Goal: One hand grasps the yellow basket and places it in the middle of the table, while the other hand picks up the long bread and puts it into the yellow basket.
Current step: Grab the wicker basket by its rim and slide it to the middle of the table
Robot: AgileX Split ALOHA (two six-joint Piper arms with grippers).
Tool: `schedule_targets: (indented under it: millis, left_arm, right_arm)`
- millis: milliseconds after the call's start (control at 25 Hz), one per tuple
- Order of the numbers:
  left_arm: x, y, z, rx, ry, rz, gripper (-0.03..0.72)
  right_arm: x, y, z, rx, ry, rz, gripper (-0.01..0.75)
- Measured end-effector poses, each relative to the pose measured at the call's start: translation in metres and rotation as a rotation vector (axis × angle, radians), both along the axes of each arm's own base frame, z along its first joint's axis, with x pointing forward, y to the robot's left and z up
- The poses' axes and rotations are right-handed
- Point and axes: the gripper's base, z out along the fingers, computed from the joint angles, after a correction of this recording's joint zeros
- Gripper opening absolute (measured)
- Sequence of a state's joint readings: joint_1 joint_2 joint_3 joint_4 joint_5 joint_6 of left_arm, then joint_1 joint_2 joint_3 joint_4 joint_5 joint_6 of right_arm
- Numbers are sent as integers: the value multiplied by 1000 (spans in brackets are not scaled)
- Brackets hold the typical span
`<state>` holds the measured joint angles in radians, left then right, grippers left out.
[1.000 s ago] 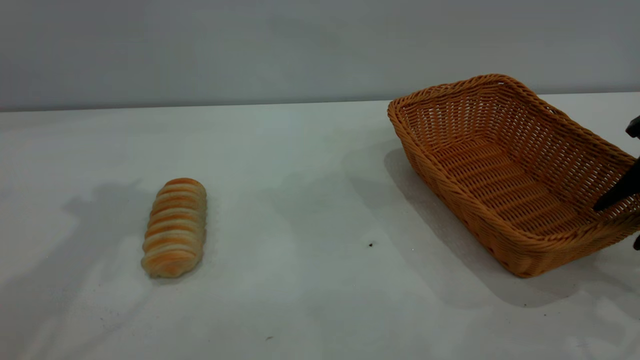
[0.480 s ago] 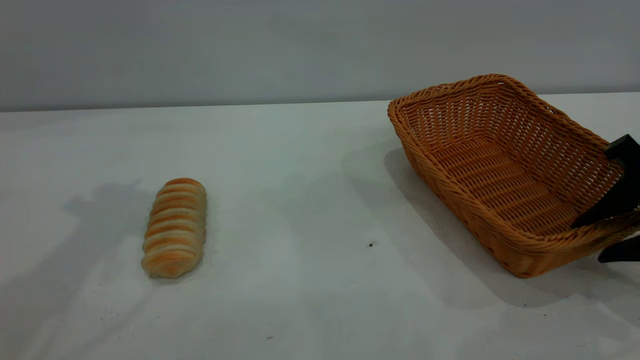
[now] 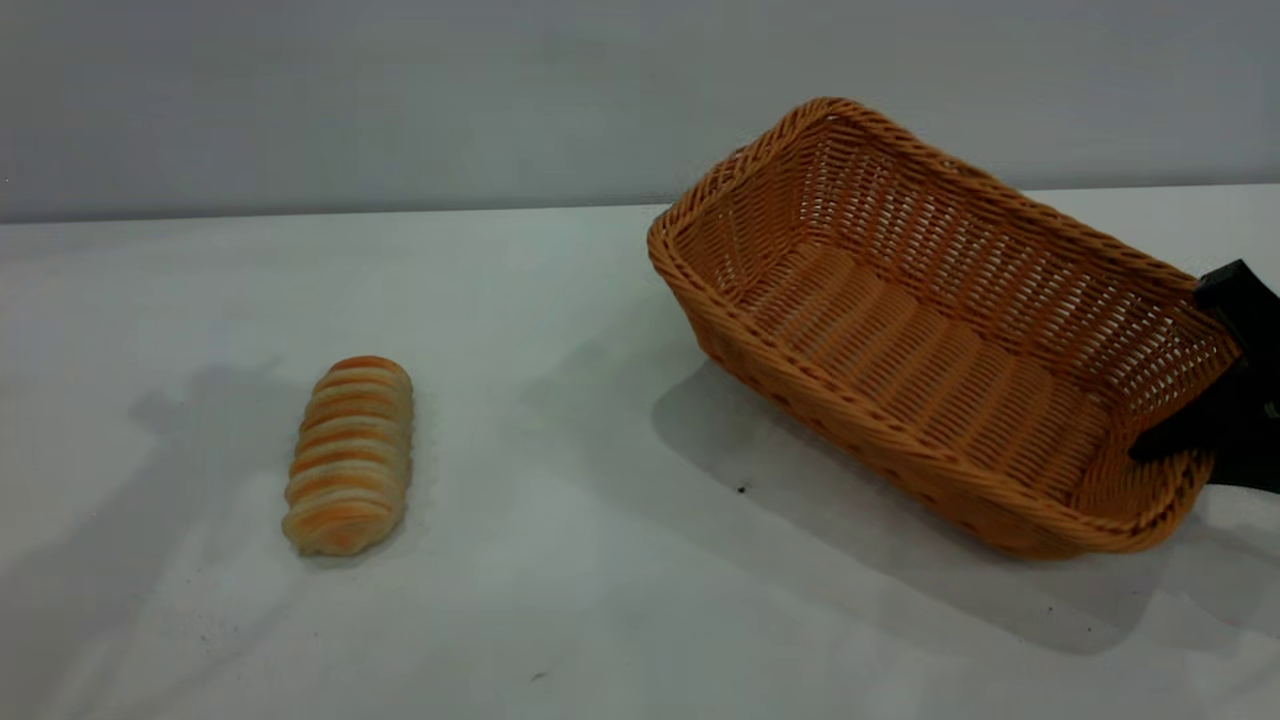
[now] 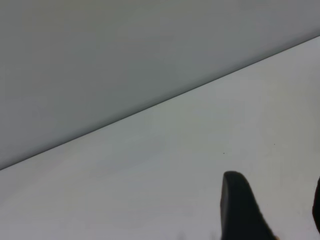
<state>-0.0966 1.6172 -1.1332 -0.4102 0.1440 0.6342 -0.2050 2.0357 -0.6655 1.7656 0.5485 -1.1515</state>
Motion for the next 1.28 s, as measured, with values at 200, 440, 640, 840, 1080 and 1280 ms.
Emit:
schedule_targets:
  millis: [200,440,640,840,1080,1280]
  left_arm:
    - [0,0,0,0,1,0,414]
    - [-1,0,-1,-1,12,-5,414]
    - [-1,0,-1,-1,12,-5,414]
    - [-1,0,-1,-1,12,-5,414]
    - [-1,-1,-1,-1,18,-7,414]
    - [-1,-1,-1,-1,21,-8,414]
  right_arm:
    - [1,1,2,-11,-43,65,94]
    - [11,4,45,-79,-219,274,94]
    - [14,5,103,-176,-348,480,94]
    - [12,17,113,-196,-271,675,94]
    - [19,54,109,-219,-187,810,94]
    - [37,85,88,-165,-110,826,94]
